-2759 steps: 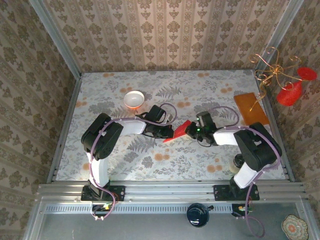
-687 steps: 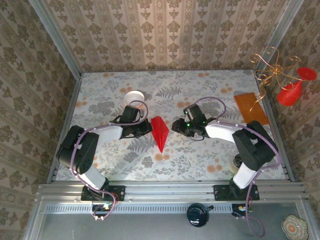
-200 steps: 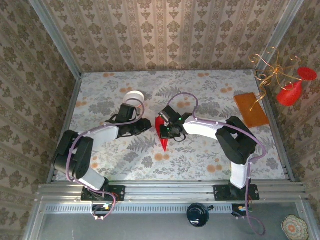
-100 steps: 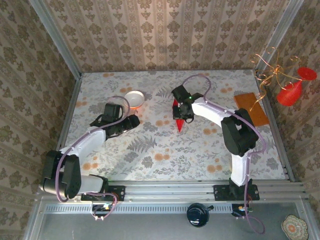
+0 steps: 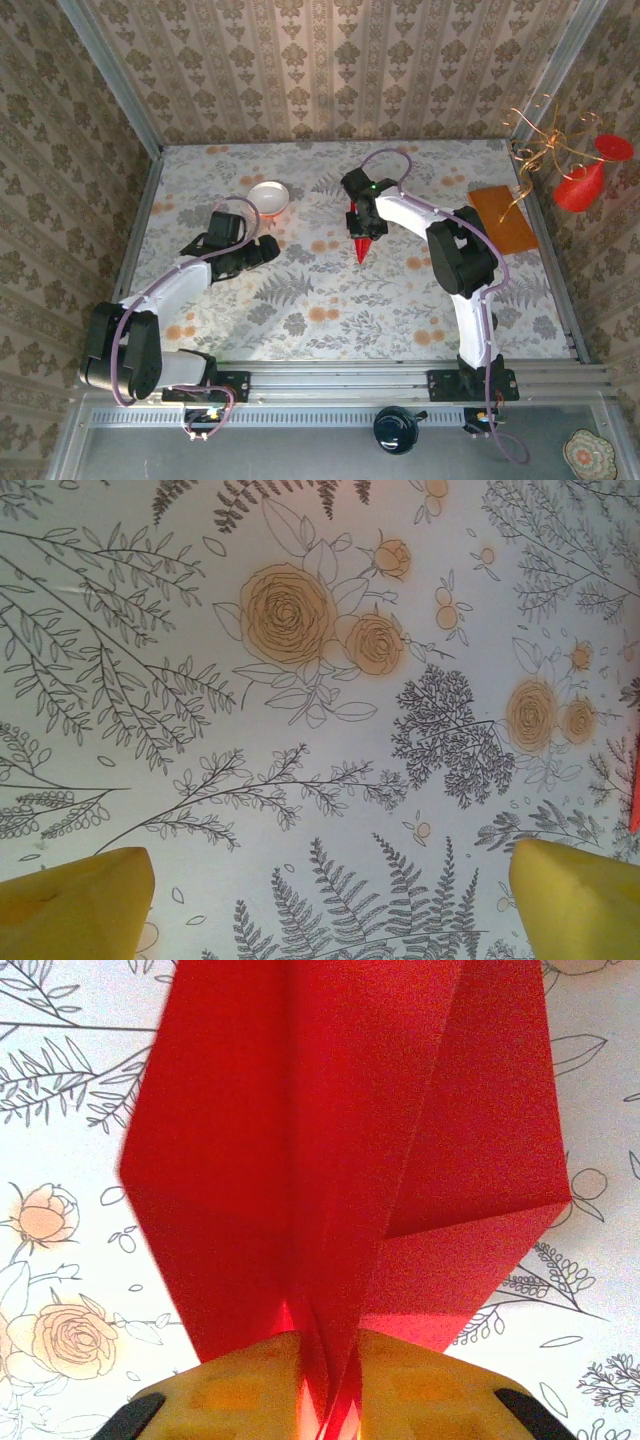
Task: Fold a paper plane with a square sheet of paper (pick it up from the middle)
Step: Move a paper plane to the center of the table.
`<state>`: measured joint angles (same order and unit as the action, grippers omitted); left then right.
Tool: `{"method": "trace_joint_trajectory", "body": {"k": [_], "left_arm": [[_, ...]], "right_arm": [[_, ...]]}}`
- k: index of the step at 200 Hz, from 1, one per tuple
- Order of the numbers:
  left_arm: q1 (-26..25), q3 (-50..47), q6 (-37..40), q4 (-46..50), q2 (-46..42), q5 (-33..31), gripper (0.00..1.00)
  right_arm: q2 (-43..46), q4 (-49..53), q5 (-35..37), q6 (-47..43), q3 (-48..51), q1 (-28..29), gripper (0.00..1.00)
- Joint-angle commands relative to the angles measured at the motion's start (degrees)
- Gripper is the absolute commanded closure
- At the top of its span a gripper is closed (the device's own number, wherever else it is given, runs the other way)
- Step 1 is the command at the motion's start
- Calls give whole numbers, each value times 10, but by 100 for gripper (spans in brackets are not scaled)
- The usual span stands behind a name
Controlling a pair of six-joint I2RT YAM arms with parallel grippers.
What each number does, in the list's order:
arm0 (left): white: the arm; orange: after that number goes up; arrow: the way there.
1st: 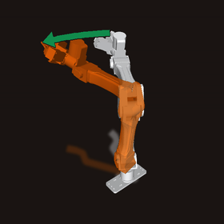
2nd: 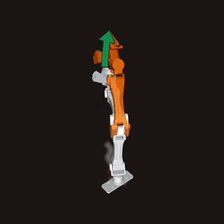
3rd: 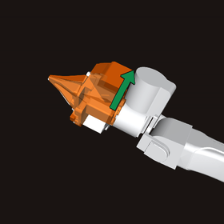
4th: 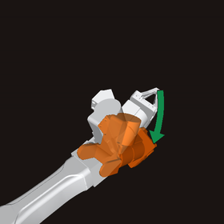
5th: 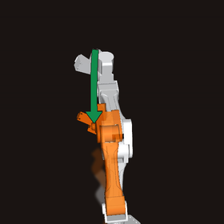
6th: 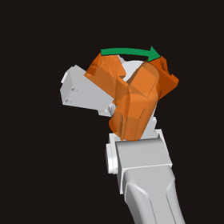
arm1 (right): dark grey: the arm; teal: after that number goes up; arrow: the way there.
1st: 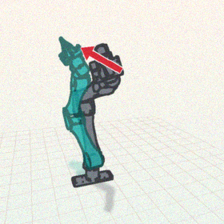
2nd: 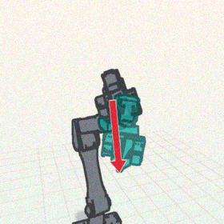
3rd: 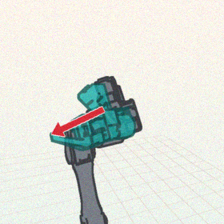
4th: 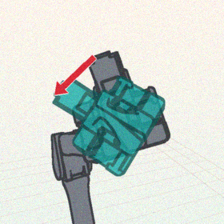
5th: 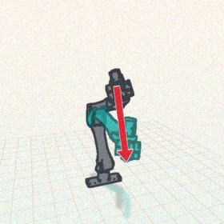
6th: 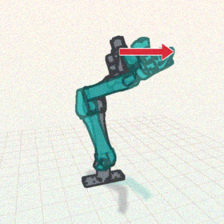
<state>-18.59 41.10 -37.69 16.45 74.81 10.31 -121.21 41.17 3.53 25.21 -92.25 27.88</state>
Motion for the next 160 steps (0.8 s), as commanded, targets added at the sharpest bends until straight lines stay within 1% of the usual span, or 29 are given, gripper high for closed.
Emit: {"method": "trace_joint_trajectory", "body": {"k": [1,64,81,117,160], "left_arm": [[4,-2,9,18,-17,-17,6],[4,-2,11,22,-16,-23,3],[4,-2,12,23,-16,-24,2],[4,-3,12,23,-14,-25,1],[4,-3,11,22,-11,-23,1]], "right_arm": [[-15,24,2,-7,-12,-2,77],[-32,18,1,-2,-14,-2,74],[-37,18,3,-2,-15,-2,71],[-44,21,22,-8,-17,4,61],[-64,35,55,-15,-28,12,58]]}}
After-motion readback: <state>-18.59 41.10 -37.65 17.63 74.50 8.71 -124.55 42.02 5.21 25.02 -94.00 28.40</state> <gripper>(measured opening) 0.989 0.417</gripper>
